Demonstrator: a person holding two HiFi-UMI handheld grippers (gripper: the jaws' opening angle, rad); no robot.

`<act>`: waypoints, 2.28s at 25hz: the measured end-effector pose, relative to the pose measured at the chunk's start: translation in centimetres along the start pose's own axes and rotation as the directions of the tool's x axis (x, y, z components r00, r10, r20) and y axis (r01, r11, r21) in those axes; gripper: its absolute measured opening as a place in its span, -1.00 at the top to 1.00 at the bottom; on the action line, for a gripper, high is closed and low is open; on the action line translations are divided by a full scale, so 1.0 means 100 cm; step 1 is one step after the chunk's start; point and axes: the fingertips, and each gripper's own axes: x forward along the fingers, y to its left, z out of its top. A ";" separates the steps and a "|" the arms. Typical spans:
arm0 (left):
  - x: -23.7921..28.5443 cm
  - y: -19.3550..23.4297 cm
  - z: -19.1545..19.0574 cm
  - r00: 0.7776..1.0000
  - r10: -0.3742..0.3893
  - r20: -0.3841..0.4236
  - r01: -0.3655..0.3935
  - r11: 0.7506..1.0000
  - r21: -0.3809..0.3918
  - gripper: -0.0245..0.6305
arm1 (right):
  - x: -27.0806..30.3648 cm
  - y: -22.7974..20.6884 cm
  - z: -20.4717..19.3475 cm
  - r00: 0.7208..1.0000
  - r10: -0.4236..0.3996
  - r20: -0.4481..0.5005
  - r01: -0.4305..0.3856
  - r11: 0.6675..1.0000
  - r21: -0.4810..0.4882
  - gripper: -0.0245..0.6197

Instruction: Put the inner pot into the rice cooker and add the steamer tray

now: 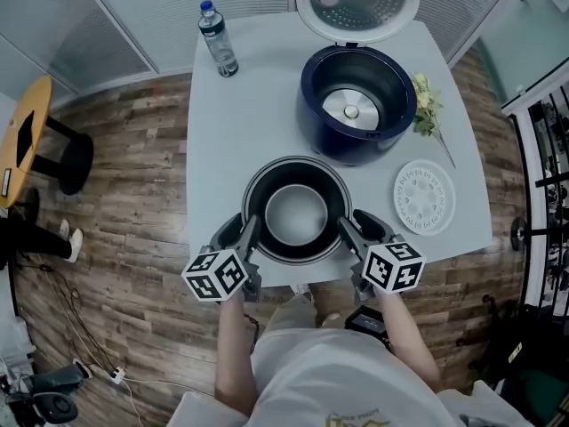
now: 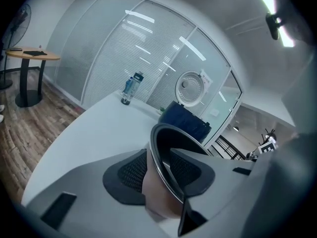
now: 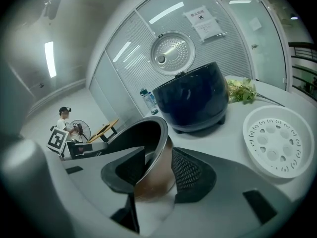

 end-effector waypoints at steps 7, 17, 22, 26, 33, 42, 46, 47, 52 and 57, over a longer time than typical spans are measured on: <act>0.006 0.001 0.000 1.000 0.007 -0.026 -0.006 1.000 0.024 0.61 | 0.004 0.002 -0.001 1.000 0.000 -0.012 0.000 0.999 0.049 0.46; 0.008 0.002 0.003 0.999 -0.019 -0.028 0.019 1.000 -0.023 0.65 | 0.009 0.004 0.002 1.000 -0.009 -0.021 0.012 0.994 0.111 0.62; 0.003 0.003 0.003 1.000 -0.026 -0.011 0.025 0.999 -0.046 0.66 | 0.008 0.006 0.001 1.000 -0.016 -0.023 0.019 0.991 0.129 0.64; -0.002 0.005 0.002 1.000 -0.026 -0.001 0.026 0.998 -0.061 0.68 | 0.006 0.009 0.000 1.000 -0.015 -0.016 0.017 0.989 0.144 0.66; -0.014 -0.003 0.014 0.997 -0.056 0.044 0.059 0.996 -0.065 0.70 | -0.006 0.020 0.012 0.999 -0.026 0.018 0.023 0.990 0.139 0.69; -0.035 -0.020 0.048 0.989 -0.082 0.121 0.086 0.996 -0.034 0.70 | -0.023 0.041 0.048 0.993 0.022 0.116 -0.036 0.993 0.115 0.70; -0.046 -0.026 0.058 0.986 -0.081 0.147 0.085 0.996 -0.023 0.70 | -0.031 0.051 0.057 0.989 0.049 0.138 -0.062 0.994 0.094 0.70; -0.048 -0.028 0.060 0.985 -0.081 0.152 0.086 0.996 -0.023 0.70 | -0.033 0.053 0.060 0.988 0.054 0.143 -0.067 0.994 0.091 0.70; -0.056 -0.036 0.072 0.981 -0.084 0.173 0.089 0.996 -0.019 0.70 | -0.042 0.061 0.073 0.983 0.074 0.167 -0.088 0.993 0.078 0.70; -0.063 -0.050 0.086 0.974 -0.097 0.204 0.098 0.995 0.004 0.70 | -0.053 0.064 0.086 0.976 0.092 0.197 -0.107 0.992 0.069 0.70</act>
